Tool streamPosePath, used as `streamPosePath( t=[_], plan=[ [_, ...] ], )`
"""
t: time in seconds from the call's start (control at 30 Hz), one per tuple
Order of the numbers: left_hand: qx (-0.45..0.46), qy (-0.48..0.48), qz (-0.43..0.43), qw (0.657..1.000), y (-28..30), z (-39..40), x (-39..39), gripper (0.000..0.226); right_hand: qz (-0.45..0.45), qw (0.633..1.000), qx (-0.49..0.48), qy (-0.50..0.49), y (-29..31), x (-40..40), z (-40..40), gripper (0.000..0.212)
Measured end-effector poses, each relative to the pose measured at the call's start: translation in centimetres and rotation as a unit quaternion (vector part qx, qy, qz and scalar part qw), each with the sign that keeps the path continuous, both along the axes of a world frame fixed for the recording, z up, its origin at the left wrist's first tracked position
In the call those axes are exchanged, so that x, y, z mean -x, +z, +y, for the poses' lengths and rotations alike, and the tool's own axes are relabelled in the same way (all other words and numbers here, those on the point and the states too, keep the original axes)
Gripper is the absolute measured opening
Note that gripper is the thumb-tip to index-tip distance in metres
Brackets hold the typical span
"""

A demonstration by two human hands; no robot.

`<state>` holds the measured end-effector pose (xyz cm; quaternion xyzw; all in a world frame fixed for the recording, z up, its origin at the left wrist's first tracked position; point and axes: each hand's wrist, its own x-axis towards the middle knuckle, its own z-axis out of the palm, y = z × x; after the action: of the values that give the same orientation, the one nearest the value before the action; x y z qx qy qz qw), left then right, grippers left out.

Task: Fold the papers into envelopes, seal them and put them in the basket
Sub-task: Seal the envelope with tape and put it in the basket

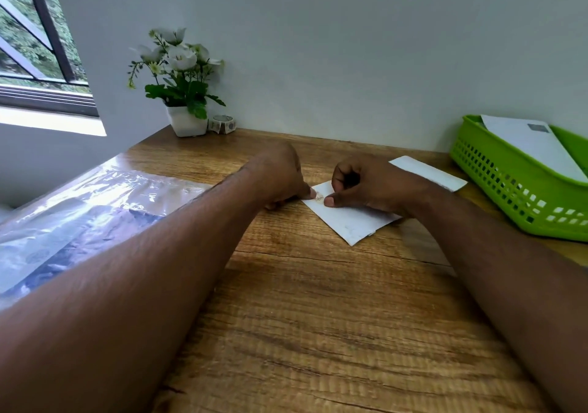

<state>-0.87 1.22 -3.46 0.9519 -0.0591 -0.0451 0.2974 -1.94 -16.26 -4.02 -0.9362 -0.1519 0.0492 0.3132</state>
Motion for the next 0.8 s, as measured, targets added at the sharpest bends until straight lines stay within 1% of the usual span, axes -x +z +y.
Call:
streamPosePath(
  t=[0.1, 0.2, 0.3, 0.37, 0.47, 0.6, 0.73, 0.8],
  plan=[
    [0.008, 0.011, -0.010, 1.000, -0.1, -0.1, -0.1, 0.024, 0.024, 0.999, -0.027, -0.009, 0.0, 0.0, -0.4, 0.017],
    [0.015, 0.016, -0.030, 0.999, -0.4, -0.2, -0.4, 0.025, 0.010, 0.998, -0.060, -0.029, -0.5, -0.1, -0.3, 0.016],
    [-0.004, 0.007, -0.047, 0.999, -0.6, -0.1, -0.4, 0.034, -0.035, 0.998, -0.037, -0.037, -1.0, -0.3, 0.2, 0.021],
    [-0.017, 0.000, -0.055, 0.998, -0.8, -0.1, -0.5, 0.036, -0.047, 0.998, -0.020, -0.024, -1.1, -0.2, 0.4, 0.023],
    [-0.025, 0.002, -0.064, 0.998, -1.0, -0.1, -0.7, 0.034, -0.014, 1.000, -0.009, 0.008, -0.5, 0.2, 0.2, 0.023],
    [-0.031, 0.010, -0.080, 0.996, -1.1, -0.2, -0.8, 0.027, 0.024, 0.999, -0.018, 0.014, -0.1, 0.8, -0.1, 0.023],
    [-0.022, 0.002, -0.076, 0.997, -1.2, -0.1, -0.9, 0.033, 0.006, 0.998, -0.064, -0.017, -0.3, 0.7, -0.2, 0.031],
    [-0.030, -0.002, -0.071, 0.997, -1.2, 0.0, -0.9, 0.035, -0.005, 0.998, -0.051, -0.023, -0.5, 0.7, 0.1, 0.025]
  ],
)
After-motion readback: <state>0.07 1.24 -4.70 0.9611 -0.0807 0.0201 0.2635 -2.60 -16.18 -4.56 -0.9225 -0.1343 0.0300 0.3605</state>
